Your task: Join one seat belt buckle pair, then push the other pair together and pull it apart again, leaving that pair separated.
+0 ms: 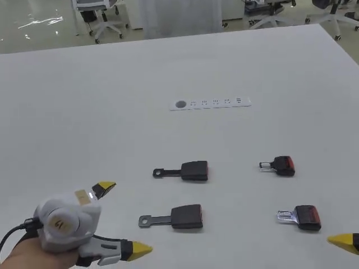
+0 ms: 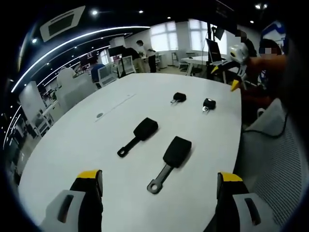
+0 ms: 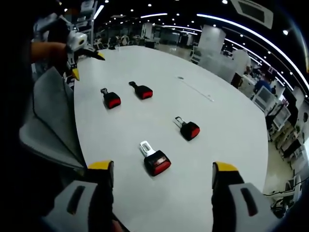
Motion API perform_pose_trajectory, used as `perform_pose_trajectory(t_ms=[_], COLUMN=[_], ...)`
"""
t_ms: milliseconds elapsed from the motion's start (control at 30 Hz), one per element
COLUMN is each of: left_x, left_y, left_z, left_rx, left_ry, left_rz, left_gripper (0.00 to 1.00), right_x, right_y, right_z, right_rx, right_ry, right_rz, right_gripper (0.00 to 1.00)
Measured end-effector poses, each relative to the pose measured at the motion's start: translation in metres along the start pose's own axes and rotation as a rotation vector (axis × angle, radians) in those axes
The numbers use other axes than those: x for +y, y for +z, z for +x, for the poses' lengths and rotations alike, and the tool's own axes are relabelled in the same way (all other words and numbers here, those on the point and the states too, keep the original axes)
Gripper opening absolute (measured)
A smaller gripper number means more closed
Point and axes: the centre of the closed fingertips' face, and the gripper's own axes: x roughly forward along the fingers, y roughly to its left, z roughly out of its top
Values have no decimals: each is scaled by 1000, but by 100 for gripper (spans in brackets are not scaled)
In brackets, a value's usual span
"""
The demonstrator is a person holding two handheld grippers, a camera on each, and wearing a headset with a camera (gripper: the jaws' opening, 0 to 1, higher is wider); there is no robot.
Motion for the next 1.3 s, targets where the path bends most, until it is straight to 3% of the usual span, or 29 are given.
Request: perform_pose_trajectory(t_ms=[267, 333, 500, 700, 733, 767, 933, 1300], left_x=[-1, -1, -3, -2, -2, -2, -2, -4], left_y=[-3, -5, -3, -3, -3, -2, 0, -2], left_z=[-1, -1, -2, -3, -3, -3, -2, -2], left_rx=[12, 17, 8, 14, 12, 10, 7, 12], left_ry=[8, 7, 10, 21, 22, 21, 19, 15], left_rz=[17, -1, 2, 8, 7, 3, 3, 8], left_gripper=[99, 98, 99, 100, 100, 100, 100, 99], right_x=[3, 3, 1, -8, -7, -1, -5, 5], right_y=[9, 11, 16, 23, 24, 26, 23, 23], right_z=[4, 5, 6, 3, 3, 2, 1, 2], right_rx=[-11, -14, -27, -76, -85, -96, -87, -66], right_ry=[0, -1, -26, -59, -52, -14, -47, -27], right_rz=[-16, -17, 2, 75, 93, 128, 105, 57], right_gripper=[85, 86, 97, 100, 99, 95, 98, 93])
